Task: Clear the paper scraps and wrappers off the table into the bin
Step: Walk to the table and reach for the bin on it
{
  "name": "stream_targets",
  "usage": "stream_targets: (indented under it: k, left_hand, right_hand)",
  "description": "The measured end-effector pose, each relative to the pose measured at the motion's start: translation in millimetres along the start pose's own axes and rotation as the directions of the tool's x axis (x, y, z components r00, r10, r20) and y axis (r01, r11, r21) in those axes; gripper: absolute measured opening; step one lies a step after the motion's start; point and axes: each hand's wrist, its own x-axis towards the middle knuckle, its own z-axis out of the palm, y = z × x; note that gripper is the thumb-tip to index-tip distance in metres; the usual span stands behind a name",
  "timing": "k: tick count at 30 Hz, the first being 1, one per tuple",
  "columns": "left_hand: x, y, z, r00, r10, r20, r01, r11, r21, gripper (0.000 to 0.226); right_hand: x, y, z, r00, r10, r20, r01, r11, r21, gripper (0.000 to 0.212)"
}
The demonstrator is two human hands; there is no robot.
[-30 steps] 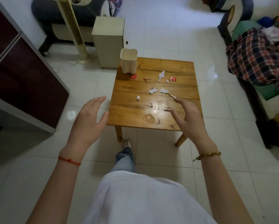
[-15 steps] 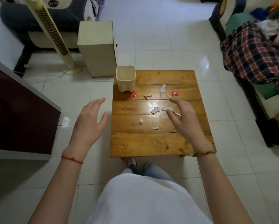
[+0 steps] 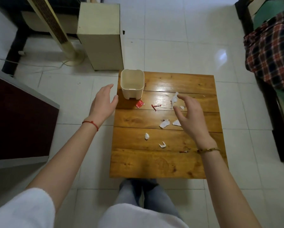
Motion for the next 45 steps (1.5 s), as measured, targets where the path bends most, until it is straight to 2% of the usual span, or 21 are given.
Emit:
stream_targets:
  k: [8, 15, 17, 20, 23, 27, 30, 32, 34, 37, 39, 45]
  left_hand:
    - [136, -39, 88, 0.976, -0.173, 0.129, 0.178, 0.984, -0.028, 0.061]
    - [194, -76, 145, 0.904, -0.382, 0.192, 0.405, 0.909, -0.099, 0.063]
    - [200, -83, 154, 0.874, -0.415, 0.252, 0.456, 0.880, -0.135, 0.059]
    - [204, -84, 163, 0.827, -0.442, 0.348, 0.546, 0.781, -0.304, 0.046]
    - [201, -76, 165, 0.783, -0.488, 0.385, 0.622, 0.598, -0.506, 0.038]
    - [183, -66, 156, 0.763, -0.521, 0.383, 0.641, 0.529, -0.556, 0.024]
    - [156, -58, 143, 0.768, -0.519, 0.375, 0.626, 0.484, -0.611, 0.029]
    - [134, -53, 134, 0.776, -0.530, 0.342, 0.613, 0.505, -0.608, 0.033]
    - [109, -49, 127, 0.788, -0.536, 0.303, 0.602, 0.566, -0.564, 0.037]
    - [66, -42, 120, 0.839, -0.516, 0.172, 0.539, 0.744, -0.396, 0.043]
    - [36, -38, 118, 0.877, -0.473, 0.086, 0.475, 0.825, -0.304, 0.043]
    - [-53, -30, 127, 0.905, -0.411, 0.107, 0.425, 0.878, -0.219, 0.036]
  right_hand:
    - [95, 41, 69, 0.999, 0.010, 0.042, -0.010, 1.000, -0.006, 0.041]
    - [125, 81, 125, 0.992, 0.030, 0.122, -0.026, 0.999, -0.037, 0.039]
    - [125, 89, 134, 0.990, 0.037, 0.137, -0.033, 0.999, -0.028, 0.039]
    - [121, 98, 141, 0.987, 0.045, 0.155, -0.041, 0.999, -0.030, 0.040]
    - [114, 102, 141, 0.984, 0.067, 0.163, -0.065, 0.998, -0.023, 0.040]
    - [101, 103, 132, 0.985, 0.077, 0.152, -0.078, 0.997, -0.001, 0.039]
    - [84, 100, 124, 0.987, 0.077, 0.140, -0.077, 0.997, -0.008, 0.039]
    - [69, 97, 118, 0.988, 0.076, 0.136, -0.075, 0.997, -0.012, 0.039]
    - [52, 94, 114, 0.989, 0.077, 0.124, -0.077, 0.997, 0.000, 0.038]
    - [25, 90, 110, 0.989, 0.099, 0.108, -0.101, 0.995, 0.015, 0.038]
    - [7, 90, 109, 0.990, 0.107, 0.097, -0.108, 0.994, 0.012, 0.038]
    - [-48, 99, 103, 0.990, 0.092, 0.104, -0.092, 0.996, -0.001, 0.038]
